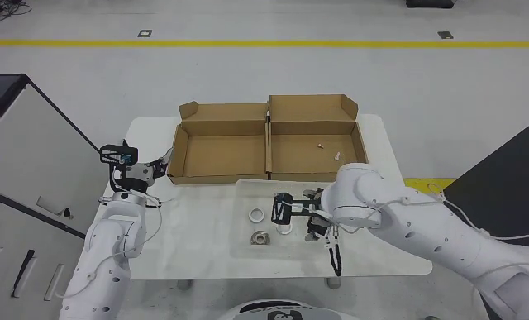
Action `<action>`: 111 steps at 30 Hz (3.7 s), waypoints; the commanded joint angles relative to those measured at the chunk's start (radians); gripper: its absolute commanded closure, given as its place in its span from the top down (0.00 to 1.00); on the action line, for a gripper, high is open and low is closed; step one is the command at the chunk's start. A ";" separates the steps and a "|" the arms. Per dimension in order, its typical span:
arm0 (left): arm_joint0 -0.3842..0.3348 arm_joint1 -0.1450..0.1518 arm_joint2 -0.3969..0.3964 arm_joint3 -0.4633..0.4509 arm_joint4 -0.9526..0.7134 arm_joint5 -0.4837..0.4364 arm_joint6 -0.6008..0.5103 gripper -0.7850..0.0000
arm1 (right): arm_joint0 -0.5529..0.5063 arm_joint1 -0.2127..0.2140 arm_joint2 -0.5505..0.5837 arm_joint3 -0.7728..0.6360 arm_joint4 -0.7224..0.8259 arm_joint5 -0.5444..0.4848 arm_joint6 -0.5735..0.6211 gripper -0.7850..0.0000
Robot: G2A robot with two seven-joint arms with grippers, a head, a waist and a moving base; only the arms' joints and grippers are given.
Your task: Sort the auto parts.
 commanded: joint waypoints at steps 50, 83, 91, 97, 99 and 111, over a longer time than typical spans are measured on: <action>0.000 0.000 0.000 0.000 0.000 0.000 0.000 1.00 | 0.098 -0.177 -0.159 0.447 -0.015 0.049 -0.116 0.48; 0.000 0.000 0.000 0.000 0.000 0.000 0.000 1.00 | 0.067 -0.193 -0.118 0.463 -0.057 0.075 -0.065 0.45; 0.000 0.000 0.000 0.000 0.000 0.000 0.000 1.00 | 0.067 -0.202 -0.113 0.486 -0.045 0.047 -0.081 0.40; 0.000 0.000 0.000 0.000 0.000 0.000 0.000 1.00 | 0.067 -0.208 -0.110 0.497 -0.053 0.059 -0.071 0.22; 0.000 0.000 0.000 0.000 0.000 0.000 0.000 1.00 | 0.066 -0.209 -0.108 0.497 -0.058 0.066 -0.069 0.00; 0.000 0.000 0.000 0.000 0.000 0.000 0.000 1.00 | 0.055 -0.201 -0.071 0.438 -0.048 0.074 -0.023 0.00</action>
